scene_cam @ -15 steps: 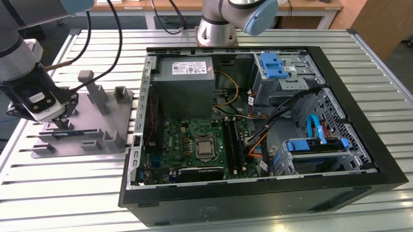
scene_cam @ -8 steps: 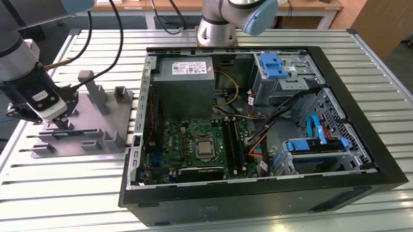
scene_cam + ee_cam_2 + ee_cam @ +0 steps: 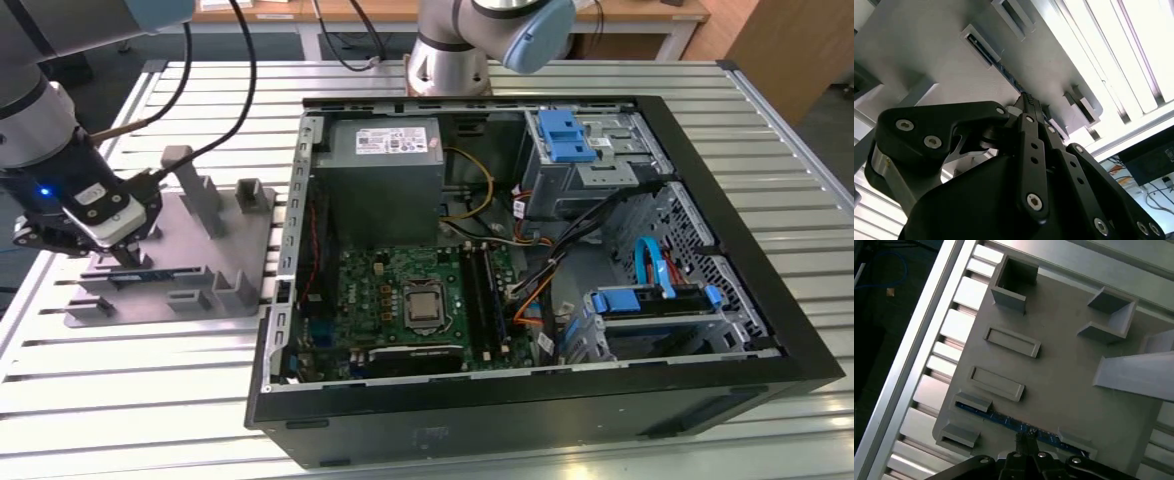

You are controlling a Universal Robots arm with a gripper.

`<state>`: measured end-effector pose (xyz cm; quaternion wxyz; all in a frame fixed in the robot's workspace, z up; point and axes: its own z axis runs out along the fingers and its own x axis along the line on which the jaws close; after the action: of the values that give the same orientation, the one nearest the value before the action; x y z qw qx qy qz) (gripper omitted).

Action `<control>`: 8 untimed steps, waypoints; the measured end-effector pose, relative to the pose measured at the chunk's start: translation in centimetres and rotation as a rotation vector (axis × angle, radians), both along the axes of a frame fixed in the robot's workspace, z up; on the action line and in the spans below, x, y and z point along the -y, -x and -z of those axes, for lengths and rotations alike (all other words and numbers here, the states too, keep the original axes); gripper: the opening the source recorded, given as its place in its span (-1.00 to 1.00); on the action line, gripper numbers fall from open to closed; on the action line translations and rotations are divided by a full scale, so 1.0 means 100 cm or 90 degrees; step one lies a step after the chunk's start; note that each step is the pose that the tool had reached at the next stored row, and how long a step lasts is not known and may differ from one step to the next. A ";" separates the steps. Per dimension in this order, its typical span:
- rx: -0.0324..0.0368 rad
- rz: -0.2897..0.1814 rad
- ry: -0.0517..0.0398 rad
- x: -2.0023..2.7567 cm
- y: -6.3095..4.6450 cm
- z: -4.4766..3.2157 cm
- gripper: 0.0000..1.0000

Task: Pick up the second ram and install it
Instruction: 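Pick up the second ram and move it above second insertion slot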

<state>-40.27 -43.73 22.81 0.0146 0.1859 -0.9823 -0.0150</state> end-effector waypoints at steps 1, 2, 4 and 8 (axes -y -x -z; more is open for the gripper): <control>0.0000 -0.007 0.0000 0.0000 0.000 0.0000 -0.80; 0.0000 -0.014 0.0000 0.0000 0.000 0.0000 -0.80; 0.0000 -0.028 0.0000 0.0000 0.000 0.0000 -0.80; 0.0000 -0.056 0.0000 0.0000 0.000 0.0000 -0.80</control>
<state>-40.27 -43.73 22.81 0.0153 0.2286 -0.9733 -0.0143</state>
